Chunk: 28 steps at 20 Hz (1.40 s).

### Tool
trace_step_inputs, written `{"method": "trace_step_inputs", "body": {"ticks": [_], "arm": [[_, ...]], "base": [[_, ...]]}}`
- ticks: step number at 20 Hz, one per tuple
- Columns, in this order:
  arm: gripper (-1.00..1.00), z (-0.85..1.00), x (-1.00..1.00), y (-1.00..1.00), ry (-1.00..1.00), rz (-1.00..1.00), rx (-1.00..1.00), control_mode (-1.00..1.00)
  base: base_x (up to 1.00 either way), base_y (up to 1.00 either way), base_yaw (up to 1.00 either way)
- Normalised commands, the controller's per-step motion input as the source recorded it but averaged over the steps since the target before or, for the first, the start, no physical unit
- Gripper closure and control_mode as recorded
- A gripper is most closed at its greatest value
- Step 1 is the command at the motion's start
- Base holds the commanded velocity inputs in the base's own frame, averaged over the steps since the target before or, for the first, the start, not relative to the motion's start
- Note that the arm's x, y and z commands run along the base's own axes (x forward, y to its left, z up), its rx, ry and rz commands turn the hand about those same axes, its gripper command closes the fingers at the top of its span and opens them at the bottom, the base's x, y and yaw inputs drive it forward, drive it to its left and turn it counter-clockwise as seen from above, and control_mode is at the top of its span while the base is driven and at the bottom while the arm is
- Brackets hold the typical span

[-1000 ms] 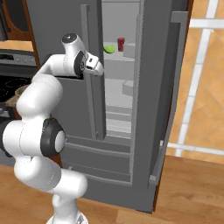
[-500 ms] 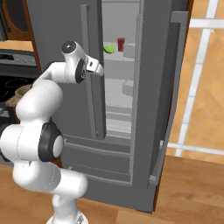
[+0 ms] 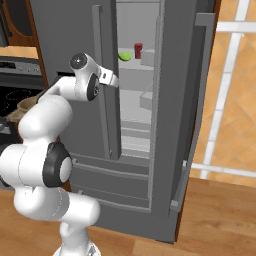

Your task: Grab a lemon wedge from the fridge and one ice cube from the ice bowl, and put them in the glass of lemonade.

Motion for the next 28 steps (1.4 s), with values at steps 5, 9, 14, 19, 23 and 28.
{"method": "trace_step_inputs", "body": {"ticks": [5,9,14,19,23,28], "arm": [[1.00,0.00,0.25,0.36,0.00,0.01,0.00,-1.00],[1.00,0.03,0.00,0.78,0.00,0.05,-0.03,-1.00],[1.00,0.24,-0.21,0.97,0.00,0.08,-0.05,-1.00],[1.00,0.43,-0.76,0.97,0.02,0.12,-0.05,-1.00],[1.00,0.61,-1.00,0.99,0.07,0.14,-0.07,-1.00],[1.00,0.56,-1.00,1.00,0.08,0.14,-0.07,-1.00]], "base": [[0.00,0.00,0.00],[0.00,0.00,0.00],[0.00,0.00,0.00],[0.00,0.00,0.00],[0.00,0.00,0.00],[0.00,0.00,0.00]]}}
